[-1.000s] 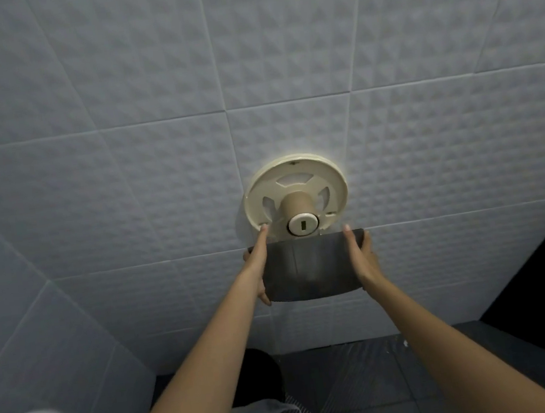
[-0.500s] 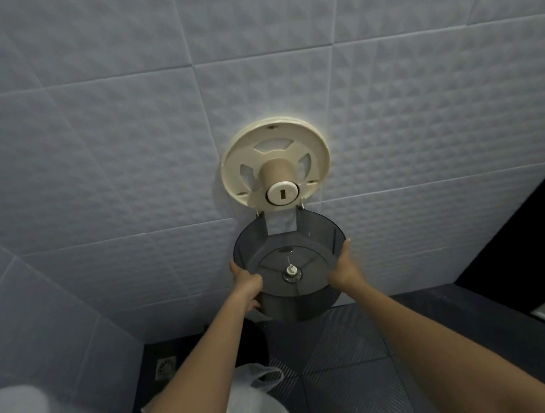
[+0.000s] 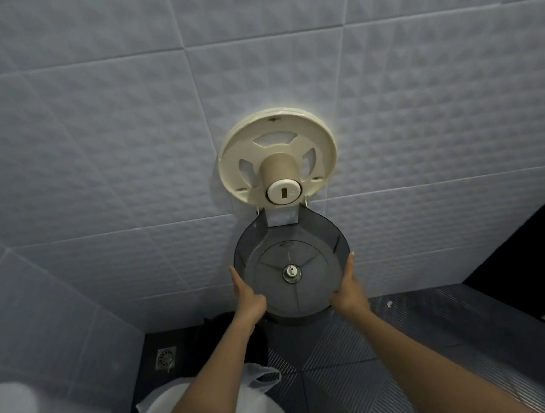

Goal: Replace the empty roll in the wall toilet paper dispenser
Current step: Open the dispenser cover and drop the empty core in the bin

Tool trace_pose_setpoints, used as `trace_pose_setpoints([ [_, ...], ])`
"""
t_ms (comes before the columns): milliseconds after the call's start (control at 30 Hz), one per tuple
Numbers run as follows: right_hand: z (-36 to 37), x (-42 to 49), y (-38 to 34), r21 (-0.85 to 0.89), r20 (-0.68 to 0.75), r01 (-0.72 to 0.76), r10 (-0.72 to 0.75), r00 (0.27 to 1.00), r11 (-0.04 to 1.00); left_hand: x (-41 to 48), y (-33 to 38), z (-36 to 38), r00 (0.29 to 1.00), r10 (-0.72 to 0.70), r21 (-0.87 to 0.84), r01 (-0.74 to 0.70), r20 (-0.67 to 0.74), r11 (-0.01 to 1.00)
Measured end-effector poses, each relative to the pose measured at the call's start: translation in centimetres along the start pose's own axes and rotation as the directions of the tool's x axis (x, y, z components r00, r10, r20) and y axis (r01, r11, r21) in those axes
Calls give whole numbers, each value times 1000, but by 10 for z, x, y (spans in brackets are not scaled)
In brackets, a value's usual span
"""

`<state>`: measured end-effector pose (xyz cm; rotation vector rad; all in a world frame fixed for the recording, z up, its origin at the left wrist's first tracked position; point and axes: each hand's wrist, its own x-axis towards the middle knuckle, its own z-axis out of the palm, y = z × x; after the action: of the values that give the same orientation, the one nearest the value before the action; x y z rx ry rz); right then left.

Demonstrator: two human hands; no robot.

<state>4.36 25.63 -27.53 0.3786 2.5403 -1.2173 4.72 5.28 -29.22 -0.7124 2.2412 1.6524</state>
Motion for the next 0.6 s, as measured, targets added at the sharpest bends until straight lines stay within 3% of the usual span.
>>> trace_pose_setpoints([
  [333,5,8,12,-42,30,0,1,1000,999,0,-8,1,999,50,66,-50,6,997],
  [433,2,10,3,-181,-91,-34,18,996,983,-3,-11,-9,994,107,163,-105,-3,981],
  [600,-4,12,-52,-206,-337,239,-298,893,949,-10,-19,-34,959,281,387,-243,-43,889],
])
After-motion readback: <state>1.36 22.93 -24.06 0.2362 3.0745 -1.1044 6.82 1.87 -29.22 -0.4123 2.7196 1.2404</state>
